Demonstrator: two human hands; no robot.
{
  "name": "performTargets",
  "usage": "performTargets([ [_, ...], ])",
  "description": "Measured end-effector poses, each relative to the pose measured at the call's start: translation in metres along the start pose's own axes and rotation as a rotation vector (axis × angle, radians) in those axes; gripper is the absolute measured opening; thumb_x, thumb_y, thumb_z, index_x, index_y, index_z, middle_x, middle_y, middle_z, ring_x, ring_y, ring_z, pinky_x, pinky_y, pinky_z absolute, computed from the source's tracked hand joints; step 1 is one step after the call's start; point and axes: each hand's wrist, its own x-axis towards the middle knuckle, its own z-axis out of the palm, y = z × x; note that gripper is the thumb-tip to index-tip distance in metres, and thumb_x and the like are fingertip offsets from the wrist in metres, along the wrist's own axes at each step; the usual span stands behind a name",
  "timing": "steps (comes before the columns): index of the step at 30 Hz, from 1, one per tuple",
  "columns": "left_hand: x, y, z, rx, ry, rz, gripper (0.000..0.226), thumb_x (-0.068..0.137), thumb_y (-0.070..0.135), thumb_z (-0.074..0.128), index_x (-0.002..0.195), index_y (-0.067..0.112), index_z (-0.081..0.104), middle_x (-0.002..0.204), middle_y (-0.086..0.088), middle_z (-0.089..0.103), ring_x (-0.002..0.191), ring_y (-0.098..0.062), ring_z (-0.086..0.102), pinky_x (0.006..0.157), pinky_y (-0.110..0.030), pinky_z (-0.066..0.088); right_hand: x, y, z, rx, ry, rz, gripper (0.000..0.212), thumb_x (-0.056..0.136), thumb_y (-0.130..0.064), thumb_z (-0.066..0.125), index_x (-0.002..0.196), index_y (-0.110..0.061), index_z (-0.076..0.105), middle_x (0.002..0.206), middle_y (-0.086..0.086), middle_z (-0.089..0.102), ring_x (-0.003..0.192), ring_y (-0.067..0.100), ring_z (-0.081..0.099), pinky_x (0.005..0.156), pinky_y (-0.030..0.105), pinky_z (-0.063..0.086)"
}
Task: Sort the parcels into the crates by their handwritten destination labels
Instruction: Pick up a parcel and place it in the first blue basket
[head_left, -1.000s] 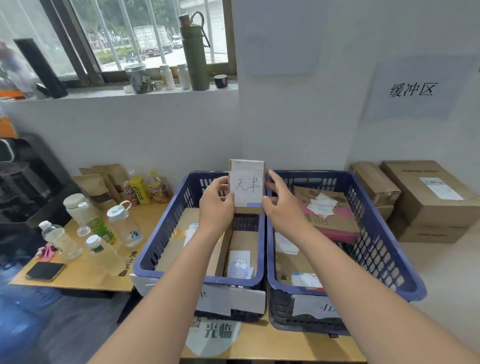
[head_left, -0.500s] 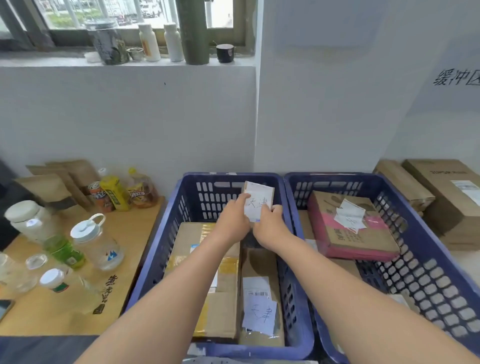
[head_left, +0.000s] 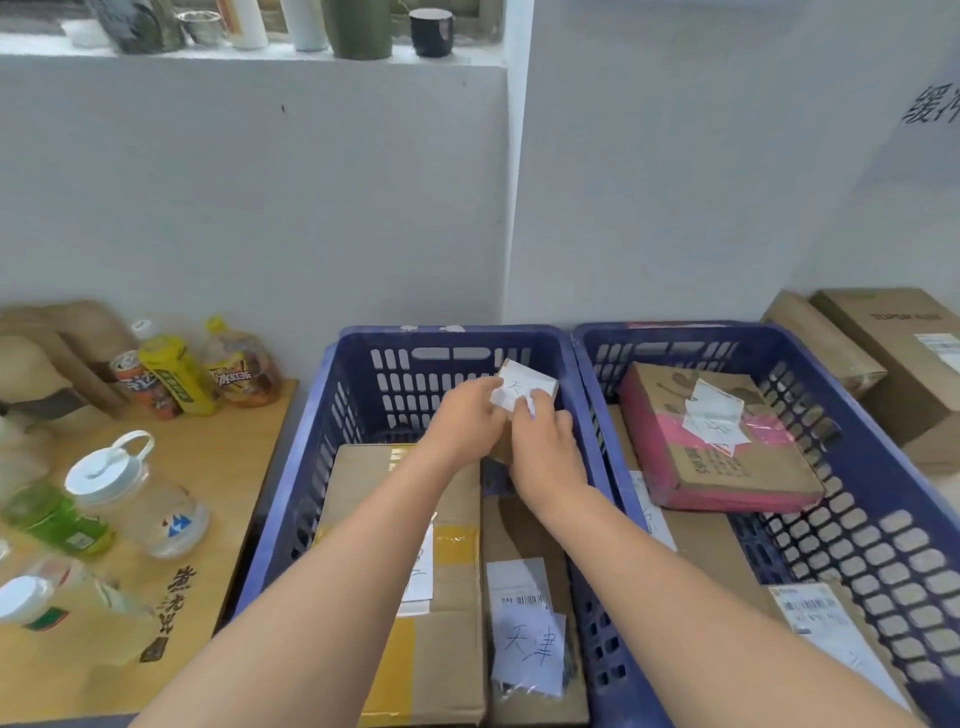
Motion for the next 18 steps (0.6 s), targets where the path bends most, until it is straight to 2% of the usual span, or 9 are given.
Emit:
performTargets([
  [2, 0.002, -0.003, -0.007, -0.057, -0.030, -0.008, 0.051, 0.095, 0.019, 0.056, 0.146, 0.022, 0.051, 0.147, 0.003, 0.054, 0.136, -0.018, 0.048, 0.111, -0.040, 0.042, 0.002, 0.006, 0.001, -0.039, 0.034, -0.040, 0.067, 0.088, 0.000, 0.065, 0.148, -0.005, 0.034, 0.152, 0.013, 0.030, 0.119, 0.033, 0.044, 0.094, 0.037, 0.047],
  [6, 0.001, -0.005, -0.013, -0.108, -0.078, -0.008, 0.052, 0.095, 0.015, 0.056, 0.146, 0.022, 0.051, 0.147, 0.003, 0.052, 0.135, -0.016, 0.046, 0.112, -0.035, 0.040, -0.002, 0.012, 0.000, -0.047, 0.045, -0.094, 0.066, 0.087, 0.008, 0.060, 0.148, -0.006, 0.037, 0.152, 0.009, 0.035, 0.118, 0.033, 0.046, 0.097, 0.036, 0.046],
  [10, 0.000, -0.007, -0.015, -0.182, -0.088, -0.021, 0.050, 0.092, 0.015, 0.058, 0.141, 0.026, 0.057, 0.140, -0.003, 0.056, 0.121, -0.019, 0.056, 0.103, -0.039, 0.050, -0.003, 0.019, -0.006, 0.019, 0.145, -0.168, 0.062, 0.083, 0.018, 0.055, 0.142, -0.003, 0.051, 0.147, 0.008, 0.046, 0.127, 0.033, 0.044, 0.099, 0.035, 0.047],
  [12, -0.002, -0.009, -0.013, -0.141, -0.098, -0.012, 0.050, 0.092, 0.011, 0.057, 0.141, 0.023, 0.057, 0.146, -0.002, 0.051, 0.122, -0.017, 0.054, 0.101, -0.031, 0.048, -0.003, 0.020, -0.008, 0.013, 0.126, -0.173, 0.055, 0.084, 0.018, 0.054, 0.135, -0.003, 0.057, 0.145, 0.008, 0.046, 0.125, 0.033, 0.044, 0.092, 0.034, 0.050],
  [14, -0.003, -0.011, -0.008, -0.044, -0.106, 0.007, 0.051, 0.093, 0.010, 0.057, 0.142, 0.023, 0.055, 0.152, -0.004, 0.045, 0.134, -0.022, 0.048, 0.105, -0.031, 0.042, -0.004, 0.018, -0.007, -0.024, 0.083, -0.180, 0.050, 0.085, 0.017, 0.053, 0.129, -0.006, 0.059, 0.143, 0.007, 0.042, 0.120, 0.032, 0.044, 0.079, 0.034, 0.050],
  [16, -0.004, -0.013, -0.003, 0.019, -0.119, -0.002, 0.052, 0.094, 0.012, 0.057, 0.144, 0.027, 0.051, 0.152, -0.008, 0.038, 0.135, -0.028, 0.047, 0.104, -0.029, 0.038, -0.008, 0.013, -0.008, -0.074, 0.042, -0.163, 0.047, 0.085, 0.015, 0.054, 0.126, -0.007, 0.056, 0.141, 0.008, 0.040, 0.115, 0.030, 0.042, 0.070, 0.031, 0.042],
  [18, -0.007, -0.017, 0.002, 0.077, -0.117, -0.006, 0.052, 0.096, 0.013, 0.057, 0.145, 0.025, 0.050, 0.149, -0.011, 0.038, 0.134, -0.028, 0.046, 0.102, -0.028, 0.037, -0.010, 0.011, -0.005, -0.085, 0.009, -0.144, 0.047, 0.085, 0.015, 0.054, 0.126, -0.006, 0.054, 0.140, 0.009, 0.039, 0.111, 0.029, 0.042, 0.068, 0.029, 0.035],
])
